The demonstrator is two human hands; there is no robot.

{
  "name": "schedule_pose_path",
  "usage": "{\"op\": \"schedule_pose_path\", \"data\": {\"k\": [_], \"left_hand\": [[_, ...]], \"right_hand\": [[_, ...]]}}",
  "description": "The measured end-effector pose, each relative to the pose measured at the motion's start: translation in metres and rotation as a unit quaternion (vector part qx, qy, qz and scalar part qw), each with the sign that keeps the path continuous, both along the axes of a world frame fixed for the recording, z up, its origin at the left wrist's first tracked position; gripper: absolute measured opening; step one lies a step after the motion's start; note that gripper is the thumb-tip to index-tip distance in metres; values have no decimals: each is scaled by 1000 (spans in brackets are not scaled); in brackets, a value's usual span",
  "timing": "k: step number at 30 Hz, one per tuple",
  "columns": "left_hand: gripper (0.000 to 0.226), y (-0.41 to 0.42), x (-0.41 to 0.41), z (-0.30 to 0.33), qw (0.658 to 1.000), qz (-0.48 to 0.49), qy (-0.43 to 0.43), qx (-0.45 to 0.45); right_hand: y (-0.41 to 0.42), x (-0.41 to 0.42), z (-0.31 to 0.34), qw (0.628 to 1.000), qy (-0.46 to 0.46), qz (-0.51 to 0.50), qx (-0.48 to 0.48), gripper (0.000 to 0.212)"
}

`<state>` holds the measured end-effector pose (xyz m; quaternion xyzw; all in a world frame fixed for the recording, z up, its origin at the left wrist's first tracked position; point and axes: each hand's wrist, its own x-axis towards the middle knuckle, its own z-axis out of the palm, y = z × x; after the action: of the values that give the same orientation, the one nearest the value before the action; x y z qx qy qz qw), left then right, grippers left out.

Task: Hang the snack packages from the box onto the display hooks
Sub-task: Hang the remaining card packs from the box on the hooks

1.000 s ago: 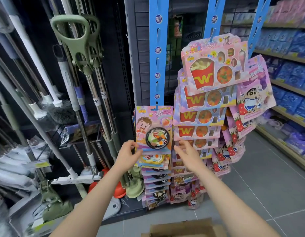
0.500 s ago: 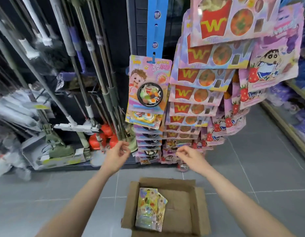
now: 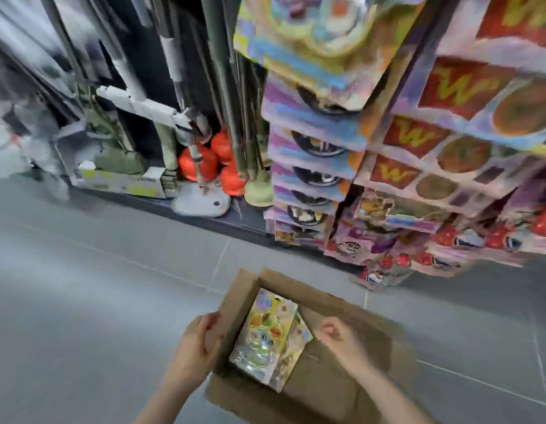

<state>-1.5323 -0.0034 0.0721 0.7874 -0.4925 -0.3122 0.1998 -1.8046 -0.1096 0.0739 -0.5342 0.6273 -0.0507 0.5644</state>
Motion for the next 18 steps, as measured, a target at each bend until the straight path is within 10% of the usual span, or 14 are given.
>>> {"op": "schedule_pose_path", "data": {"k": [3, 9, 18], "left_hand": [[62, 6, 12, -97, 996, -40, -75, 2], [60, 19, 31, -243, 980, -108, -168, -26], [52, 28, 36, -278, 969, -126, -190, -97]], "right_hand": [[8, 18, -107, 999, -11, -19, 28, 16], [25, 57, -283, 995, -10, -83, 53, 54], [38, 81, -371, 984, 11, -176, -21, 32]]}}
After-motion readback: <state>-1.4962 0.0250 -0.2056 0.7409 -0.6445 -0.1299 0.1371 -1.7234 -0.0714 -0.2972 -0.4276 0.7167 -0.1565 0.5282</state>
